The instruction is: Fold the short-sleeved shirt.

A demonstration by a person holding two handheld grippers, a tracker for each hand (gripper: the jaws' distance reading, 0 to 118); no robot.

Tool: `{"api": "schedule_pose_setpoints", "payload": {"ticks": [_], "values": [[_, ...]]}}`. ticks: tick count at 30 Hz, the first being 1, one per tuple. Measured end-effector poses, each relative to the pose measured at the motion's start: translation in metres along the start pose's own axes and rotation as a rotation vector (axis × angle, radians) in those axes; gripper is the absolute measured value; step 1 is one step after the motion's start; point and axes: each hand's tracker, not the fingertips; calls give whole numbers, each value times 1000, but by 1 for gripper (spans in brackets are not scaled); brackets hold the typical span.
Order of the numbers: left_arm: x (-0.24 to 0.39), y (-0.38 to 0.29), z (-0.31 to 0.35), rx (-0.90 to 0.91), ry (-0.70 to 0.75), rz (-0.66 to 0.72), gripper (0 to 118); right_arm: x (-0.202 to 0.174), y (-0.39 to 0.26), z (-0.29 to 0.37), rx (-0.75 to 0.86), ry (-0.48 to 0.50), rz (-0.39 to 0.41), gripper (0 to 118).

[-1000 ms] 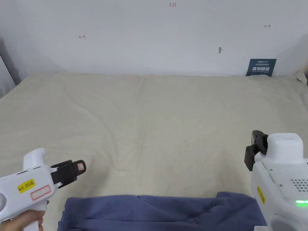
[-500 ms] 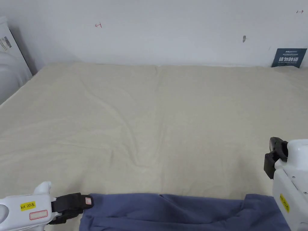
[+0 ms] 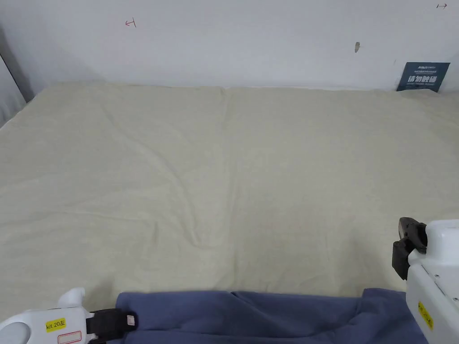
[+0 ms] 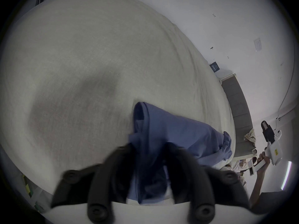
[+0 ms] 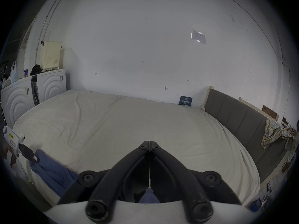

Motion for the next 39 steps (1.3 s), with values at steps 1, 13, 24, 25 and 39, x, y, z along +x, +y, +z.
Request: {"api": "schedule_pose_setpoints", "payload": {"ticks": [1,13,24,25,39], "values": [[-4,-1,-1,3,-2,5,20,1,0,0,-1,1,-2,0],[43,6,37,85,83,-164,11,10,3,4,11,4,-16,0],[42,13,93,103,277,-179,11,24,8,18,53,17,-25,0],[35,16,92,99,279,-179,11,26,7,19,55,18,-27,0],[202,-13,-7,-67,63,-269,11,54,5,31,74,20,-48,0]]}}
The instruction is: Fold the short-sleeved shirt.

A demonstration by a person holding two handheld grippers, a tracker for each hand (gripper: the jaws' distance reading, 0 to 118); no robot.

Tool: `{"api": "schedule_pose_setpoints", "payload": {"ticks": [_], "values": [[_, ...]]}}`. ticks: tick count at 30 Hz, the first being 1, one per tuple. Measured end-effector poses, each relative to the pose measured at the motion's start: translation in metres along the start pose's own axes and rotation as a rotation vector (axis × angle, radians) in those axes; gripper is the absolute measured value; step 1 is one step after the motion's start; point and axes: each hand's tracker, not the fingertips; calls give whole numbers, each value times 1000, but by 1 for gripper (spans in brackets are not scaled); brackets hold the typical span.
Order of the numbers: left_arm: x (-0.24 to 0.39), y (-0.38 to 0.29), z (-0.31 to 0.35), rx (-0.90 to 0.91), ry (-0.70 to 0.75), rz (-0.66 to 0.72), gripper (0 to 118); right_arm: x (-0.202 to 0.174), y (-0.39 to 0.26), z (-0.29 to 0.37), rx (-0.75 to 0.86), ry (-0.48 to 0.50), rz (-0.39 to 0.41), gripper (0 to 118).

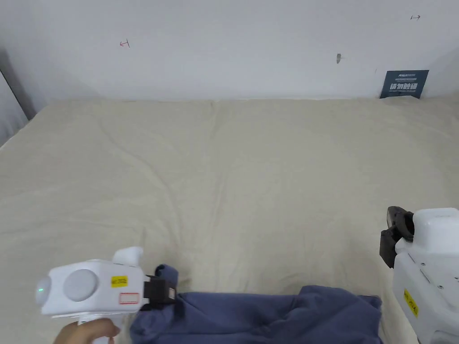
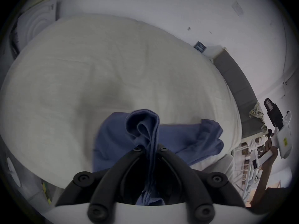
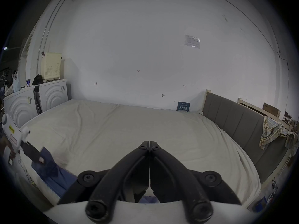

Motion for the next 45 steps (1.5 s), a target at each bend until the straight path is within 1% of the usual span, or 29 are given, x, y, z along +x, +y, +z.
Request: {"api": "schedule_pose_setpoints", "payload": {"ticks": [5,8,9,10,11,12,14,15,16,19,21,23,24,27,30,31,33,35,39,45], "values": [[48,-4,-54,-65,-28,-15,11,15,-2,6,4,-22,2,0],[70,-9,-78,-95,-14,-38,11,23,-5,8,-3,-37,-6,0],[76,-11,-86,-107,-2,-49,15,25,-6,9,-4,-42,-8,0],[80,-12,-91,-118,16,-53,31,27,-7,10,-6,-46,-10,0],[83,-13,-93,-120,31,-52,39,29,-8,11,-6,-50,-12,0],[85,-15,-95,-114,25,-52,39,31,-8,12,-7,-55,-15,0],[88,-17,-92,-97,10,-37,103,34,-10,13,-11,-58,-22,0],[89,-18,-87,-62,-12,-30,117,35,-10,14,-13,-59,-23,0],[89,-17,-80,-28,-49,-29,117,35,-10,14,-13,-61,-24,0],[88,-13,-59,9,-53,-16,117,36,-10,14,-13,-63,-28,0],[83,-14,-41,101,-60,-11,113,36,-9,15,-10,-60,-32,0],[78,-16,-24,196,-18,-18,104,34,-8,15,-6,-56,-32,0],[74,-18,-16,248,10,-24,97,34,-8,15,-5,-53,-30,0],[61,-25,1,376,67,-24,71,32,-7,15,-5,-44,-24,0],[48,-33,6,406,82,-16,10,31,-7,14,-4,-40,-25,0],[45,-35,6,410,83,-10,4,31,-7,14,-4,-39,-27,0],[40,-41,3,410,86,2,3,31,-6,14,-4,-38,-30,0],[42,-46,-7,361,112,-11,3,31,-6,14,-4,-36,-34,0],[56,-59,-38,265,148,-86,3,31,-6,14,-5,-32,-32,0],[82,-72,-88,157,140,-156,3,36,-8,12,-13,-39,-27,0]]}}
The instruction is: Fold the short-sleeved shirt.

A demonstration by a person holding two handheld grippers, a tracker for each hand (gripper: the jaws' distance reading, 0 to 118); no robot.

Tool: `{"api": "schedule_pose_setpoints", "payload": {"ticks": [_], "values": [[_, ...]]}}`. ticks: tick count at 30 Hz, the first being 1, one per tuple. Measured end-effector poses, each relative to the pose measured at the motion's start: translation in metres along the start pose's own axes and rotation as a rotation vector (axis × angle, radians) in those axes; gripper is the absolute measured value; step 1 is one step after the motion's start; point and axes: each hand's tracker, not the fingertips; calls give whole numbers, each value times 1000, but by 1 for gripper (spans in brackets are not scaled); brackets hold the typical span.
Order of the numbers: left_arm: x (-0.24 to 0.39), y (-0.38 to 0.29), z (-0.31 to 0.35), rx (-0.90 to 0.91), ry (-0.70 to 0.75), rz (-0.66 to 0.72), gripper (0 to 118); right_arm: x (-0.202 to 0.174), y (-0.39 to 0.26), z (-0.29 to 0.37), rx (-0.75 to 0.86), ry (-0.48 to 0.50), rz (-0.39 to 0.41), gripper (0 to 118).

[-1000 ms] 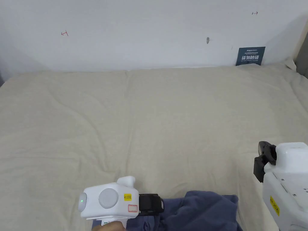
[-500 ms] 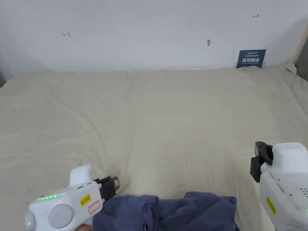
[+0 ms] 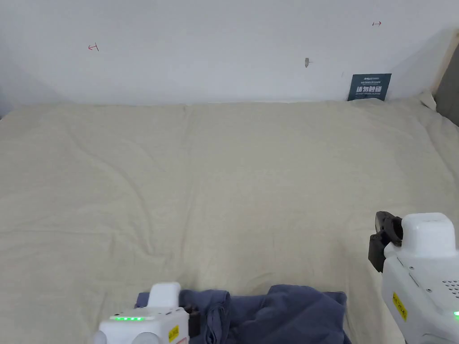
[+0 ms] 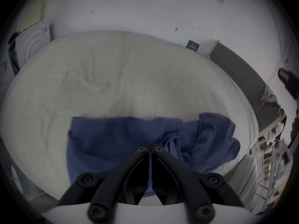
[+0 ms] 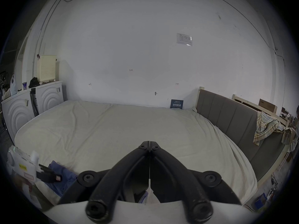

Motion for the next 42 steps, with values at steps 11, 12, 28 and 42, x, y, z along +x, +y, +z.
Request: {"api": "schedule_pose_setpoints", "payload": {"ticks": [11,12,28,42], "values": [[48,-16,-49,-145,-68,-112,3,13,-7,-1,-28,-36,-16,0],[44,-12,-48,-152,-79,-96,3,14,-8,0,-30,-38,-18,0],[-120,25,55,-27,-264,321,52,-16,0,-4,-24,13,9,0],[-180,-7,8,-105,-255,379,77,-43,-2,-13,-60,59,35,0]]}}
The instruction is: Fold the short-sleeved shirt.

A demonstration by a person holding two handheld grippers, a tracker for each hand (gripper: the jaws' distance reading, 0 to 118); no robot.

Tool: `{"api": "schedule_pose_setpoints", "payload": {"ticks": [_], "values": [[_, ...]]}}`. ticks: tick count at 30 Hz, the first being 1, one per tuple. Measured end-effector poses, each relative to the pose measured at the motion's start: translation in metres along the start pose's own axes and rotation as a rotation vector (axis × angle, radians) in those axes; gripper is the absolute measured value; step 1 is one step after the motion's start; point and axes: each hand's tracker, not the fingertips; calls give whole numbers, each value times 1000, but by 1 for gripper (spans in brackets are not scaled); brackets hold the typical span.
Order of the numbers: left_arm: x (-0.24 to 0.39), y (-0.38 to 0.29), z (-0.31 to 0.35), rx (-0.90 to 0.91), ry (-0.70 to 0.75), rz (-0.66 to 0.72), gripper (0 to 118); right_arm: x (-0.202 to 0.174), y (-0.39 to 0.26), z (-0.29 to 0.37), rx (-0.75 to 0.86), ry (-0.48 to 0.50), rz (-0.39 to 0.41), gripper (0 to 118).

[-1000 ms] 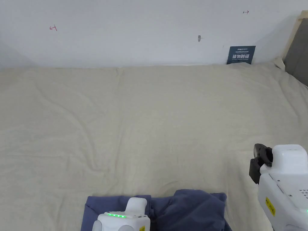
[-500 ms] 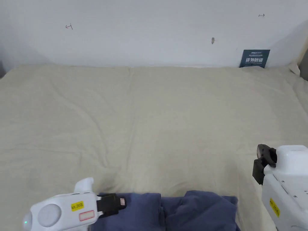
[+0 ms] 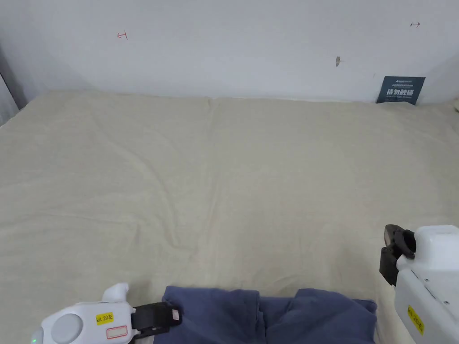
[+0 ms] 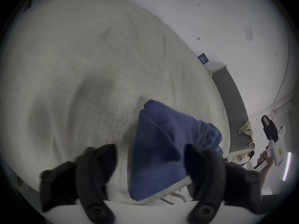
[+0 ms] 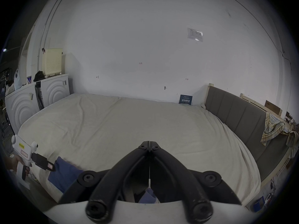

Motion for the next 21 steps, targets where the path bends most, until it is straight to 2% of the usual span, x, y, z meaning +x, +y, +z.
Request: {"api": "schedule_pose_setpoints", "payload": {"ticks": [3,6,7,13,16,21], "values": [[4,-4,-7,0,-19,-11,58,1,-1,-1,-7,-10,6,0],[10,-3,-17,-24,-19,-15,22,2,-2,-2,-13,-14,8,0],[13,-4,-19,-35,-15,-24,17,3,-2,-2,-15,-15,7,0],[45,-9,-5,27,113,-167,12,10,0,-1,-15,-25,4,0],[49,-1,15,23,105,-166,12,13,3,0,-4,-27,1,0],[43,14,55,66,218,-213,12,17,4,3,14,-22,-16,0]]}}
